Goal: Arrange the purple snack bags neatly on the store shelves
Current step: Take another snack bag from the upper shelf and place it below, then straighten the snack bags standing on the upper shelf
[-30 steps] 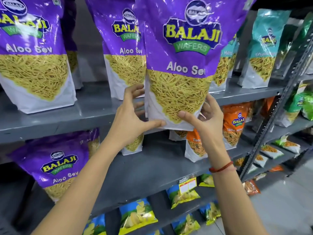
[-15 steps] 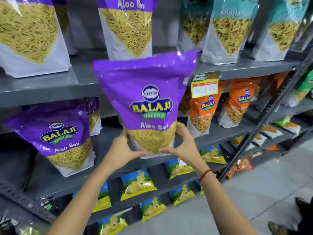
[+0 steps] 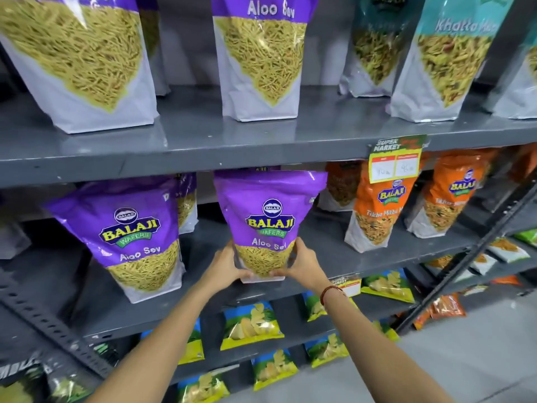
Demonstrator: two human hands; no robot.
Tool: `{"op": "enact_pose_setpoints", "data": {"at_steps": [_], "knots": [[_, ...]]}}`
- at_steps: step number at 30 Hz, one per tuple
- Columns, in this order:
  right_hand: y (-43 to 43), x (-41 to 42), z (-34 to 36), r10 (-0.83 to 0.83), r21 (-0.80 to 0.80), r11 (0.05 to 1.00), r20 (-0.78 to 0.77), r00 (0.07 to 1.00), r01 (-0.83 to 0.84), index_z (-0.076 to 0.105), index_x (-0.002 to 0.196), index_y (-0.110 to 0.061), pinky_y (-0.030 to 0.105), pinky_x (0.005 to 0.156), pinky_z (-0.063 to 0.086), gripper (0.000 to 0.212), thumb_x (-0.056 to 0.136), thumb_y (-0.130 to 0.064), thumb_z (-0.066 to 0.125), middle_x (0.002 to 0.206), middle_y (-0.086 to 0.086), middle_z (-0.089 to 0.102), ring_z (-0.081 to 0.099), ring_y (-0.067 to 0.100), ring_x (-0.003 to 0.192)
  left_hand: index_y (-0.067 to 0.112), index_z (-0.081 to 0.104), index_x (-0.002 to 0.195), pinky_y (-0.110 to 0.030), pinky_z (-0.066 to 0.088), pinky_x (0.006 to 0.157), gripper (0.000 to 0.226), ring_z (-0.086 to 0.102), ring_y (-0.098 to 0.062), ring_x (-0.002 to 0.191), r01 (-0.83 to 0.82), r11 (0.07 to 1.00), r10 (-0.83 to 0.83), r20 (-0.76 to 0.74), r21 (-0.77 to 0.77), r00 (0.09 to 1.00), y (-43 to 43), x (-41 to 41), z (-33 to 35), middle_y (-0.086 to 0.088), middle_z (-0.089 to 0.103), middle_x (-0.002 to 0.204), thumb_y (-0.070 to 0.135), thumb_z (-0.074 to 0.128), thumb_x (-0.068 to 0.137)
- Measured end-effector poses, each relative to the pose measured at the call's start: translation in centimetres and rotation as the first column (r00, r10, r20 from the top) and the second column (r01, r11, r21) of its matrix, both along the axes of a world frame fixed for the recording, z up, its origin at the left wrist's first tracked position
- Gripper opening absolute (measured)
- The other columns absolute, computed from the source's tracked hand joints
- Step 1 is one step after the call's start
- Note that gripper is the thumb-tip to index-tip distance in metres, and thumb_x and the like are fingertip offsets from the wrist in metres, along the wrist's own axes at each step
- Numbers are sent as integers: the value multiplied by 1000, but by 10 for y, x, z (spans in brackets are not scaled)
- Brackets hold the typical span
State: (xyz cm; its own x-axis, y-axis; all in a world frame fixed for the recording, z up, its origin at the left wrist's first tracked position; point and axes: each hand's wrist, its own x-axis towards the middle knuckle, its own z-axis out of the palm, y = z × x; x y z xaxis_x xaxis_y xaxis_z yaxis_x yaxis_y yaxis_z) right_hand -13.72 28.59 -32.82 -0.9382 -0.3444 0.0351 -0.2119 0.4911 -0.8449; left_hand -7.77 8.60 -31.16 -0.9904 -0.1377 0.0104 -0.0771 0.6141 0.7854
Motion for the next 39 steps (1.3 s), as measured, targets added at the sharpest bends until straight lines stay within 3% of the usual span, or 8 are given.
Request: {"op": "enact_pose_setpoints", "data": {"at_steps": [7, 12, 16, 20, 24, 31, 35, 39], "knots": [[-18, -32, -10, -9, 61, 998, 74, 997, 4, 44, 125, -13, 41, 92, 52, 86, 53, -16, 92, 122, 11, 63, 60, 28, 111, 10, 47, 124, -24, 39, 81, 69, 55, -26, 117, -59, 997, 55, 78, 50, 995, -3, -26, -17, -10, 62, 123, 11, 82, 64], [-20, -34, -11, -23, 118, 993, 87, 996, 13, 39, 131, -11, 39, 96, 46, 86, 60, -19, 88, 128, 14, 57, 54, 32, 119, 13, 43, 128, -34, 44, 91, 70, 52, -31, 123, -68, 998, 67, 135, 5, 989, -11, -26, -21, -11, 59, 130, 22, 79, 68], [-16, -18, 4, -100, 169, 981, 10, 995, 97, 48, 127, -7, 31, 87, 39, 73, 67, -27, 83, 125, 17, 58, 51, 32, 119, 5, 52, 119, -32, 47, 89, 62, 60, -31, 111, -102, 995, 105, 184, -23, 977, -17, -11, -4, -16, 64, 120, 29, 78, 69], [-6, 17, 64, -86, 257, 960, -102, 991, 110, 63, 112, -14, 37, 83, 47, 45, 75, -37, 76, 110, 13, 66, 60, 29, 106, 7, 60, 117, -21, 45, 80, 48, 63, -14, 87, -43, 999, 41, 92, 19, 995, -15, 19, 51, -13, 69, 110, 25, 74, 76], [-1, 52, 151, -52, 30, 998, -293, 955, 63, 66, 107, -16, 37, 82, 54, 36, 77, -33, 76, 103, 1, 71, 66, 18, 91, 30, 61, 110, -27, 52, 89, 54, 68, -5, 90, 103, 985, -93, -82, 135, 992, -11, 51, 127, 5, 70, 106, 48, 78, 62], [6, 67, 270, -205, -393, 919, -546, 813, -32, 67, 97, -18, 12, 69, 49, 21, 79, -24, 75, 86, -5, 69, 62, -2, 72, 32, 65, 98, -14, 51, 75, 32, 69, -4, 79, 220, 956, -92, -511, 195, 854, 0, 68, 247, 13, 75, 89, 26, 74, 67], [-4, 19, 293, -283, -455, 891, -571, 771, -10, 59, 111, -17, 26, 84, 52, 43, 75, -33, 77, 97, -1, 63, 62, 11, 84, 30, 61, 96, -18, 52, 74, 27, 65, -2, 75, 98, 980, 42, -663, 172, 747, -6, 33, 277, 9, 69, 89, 25, 71, 71], [-14, -34, 289, -120, -263, 965, -383, 916, 16, 26, 145, -14, 32, 100, 43, 99, 68, -42, 81, 141, 9, 44, 51, 21, 122, 21, 41, 132, -38, 47, 96, 73, 58, -21, 109, -101, 995, 90, -525, 8, 846, -21, -12, 275, -6, 53, 131, 33, 76, 70]]}}
